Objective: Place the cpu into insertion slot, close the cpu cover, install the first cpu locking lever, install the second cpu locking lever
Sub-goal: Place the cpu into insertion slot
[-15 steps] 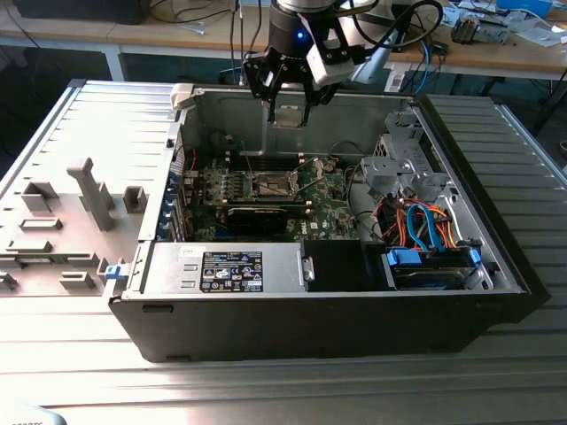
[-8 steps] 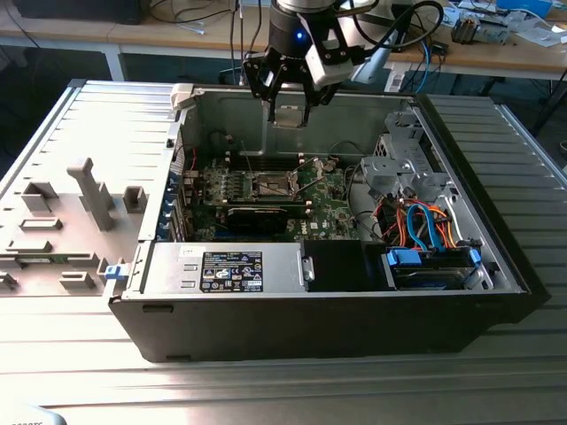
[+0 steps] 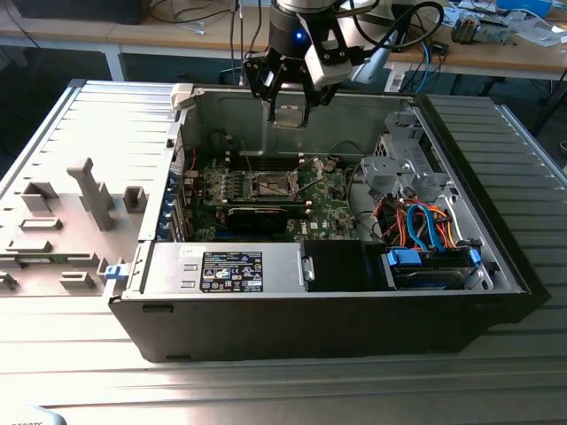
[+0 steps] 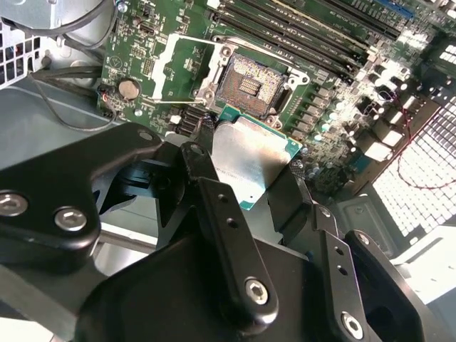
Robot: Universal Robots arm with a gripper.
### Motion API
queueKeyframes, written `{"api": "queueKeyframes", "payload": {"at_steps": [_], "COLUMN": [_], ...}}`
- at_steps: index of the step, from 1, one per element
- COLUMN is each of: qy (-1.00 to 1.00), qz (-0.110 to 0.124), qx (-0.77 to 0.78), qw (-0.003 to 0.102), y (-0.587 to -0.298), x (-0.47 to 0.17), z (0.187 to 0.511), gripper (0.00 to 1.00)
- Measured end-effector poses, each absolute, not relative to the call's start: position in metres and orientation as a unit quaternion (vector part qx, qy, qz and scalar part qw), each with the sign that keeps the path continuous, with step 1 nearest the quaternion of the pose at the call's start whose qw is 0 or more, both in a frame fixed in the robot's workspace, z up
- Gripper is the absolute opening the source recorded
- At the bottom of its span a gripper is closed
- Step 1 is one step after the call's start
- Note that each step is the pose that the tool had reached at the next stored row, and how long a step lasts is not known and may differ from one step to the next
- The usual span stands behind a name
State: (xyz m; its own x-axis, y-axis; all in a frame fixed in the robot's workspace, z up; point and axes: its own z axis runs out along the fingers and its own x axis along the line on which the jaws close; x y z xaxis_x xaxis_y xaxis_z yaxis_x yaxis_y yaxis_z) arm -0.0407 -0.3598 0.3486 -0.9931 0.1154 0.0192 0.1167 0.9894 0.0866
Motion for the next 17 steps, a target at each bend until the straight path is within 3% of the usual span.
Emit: {"api": "queueKeyframes", "payload": {"at_steps": [17], "qy": [-0.997], "qz": [-0.043], "qx": [-0.067], "qw": [0.007], "y": [-0.3599], "x": [-0.0407], "z": [0.3483], "gripper": [0.54]}}
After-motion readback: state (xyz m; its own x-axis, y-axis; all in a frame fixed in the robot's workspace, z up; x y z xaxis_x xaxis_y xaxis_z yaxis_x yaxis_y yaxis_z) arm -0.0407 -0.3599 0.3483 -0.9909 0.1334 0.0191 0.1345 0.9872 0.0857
